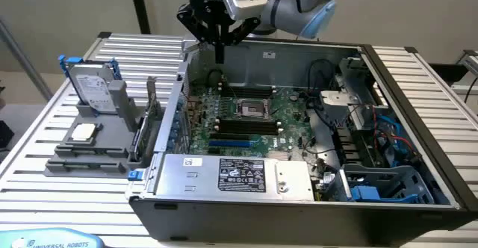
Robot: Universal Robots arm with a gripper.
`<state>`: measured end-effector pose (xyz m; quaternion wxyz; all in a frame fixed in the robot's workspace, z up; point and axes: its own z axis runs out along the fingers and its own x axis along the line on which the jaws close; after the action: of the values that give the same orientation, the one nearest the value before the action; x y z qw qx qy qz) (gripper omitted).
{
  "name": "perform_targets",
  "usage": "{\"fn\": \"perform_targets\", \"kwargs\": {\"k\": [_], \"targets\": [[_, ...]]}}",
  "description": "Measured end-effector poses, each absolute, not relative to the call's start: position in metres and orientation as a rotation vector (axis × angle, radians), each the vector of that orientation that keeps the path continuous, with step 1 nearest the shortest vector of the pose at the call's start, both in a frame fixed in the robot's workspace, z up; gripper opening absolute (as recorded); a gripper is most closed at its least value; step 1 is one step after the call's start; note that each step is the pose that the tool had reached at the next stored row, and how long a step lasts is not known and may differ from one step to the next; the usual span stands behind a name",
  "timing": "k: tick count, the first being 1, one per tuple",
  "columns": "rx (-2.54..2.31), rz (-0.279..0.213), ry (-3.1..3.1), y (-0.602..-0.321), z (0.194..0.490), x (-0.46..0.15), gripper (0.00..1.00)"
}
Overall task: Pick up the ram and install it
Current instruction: 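Reach for the ram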
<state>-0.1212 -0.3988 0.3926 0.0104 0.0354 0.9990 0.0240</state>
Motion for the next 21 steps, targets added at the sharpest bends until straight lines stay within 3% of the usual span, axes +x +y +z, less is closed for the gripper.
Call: {"fn": "perform_targets", "kwargs": {"k": [21], "targets": [[0.110, 0.075, 3.118, -0.4019, 0.3926, -0.1288, 0.11]]}}
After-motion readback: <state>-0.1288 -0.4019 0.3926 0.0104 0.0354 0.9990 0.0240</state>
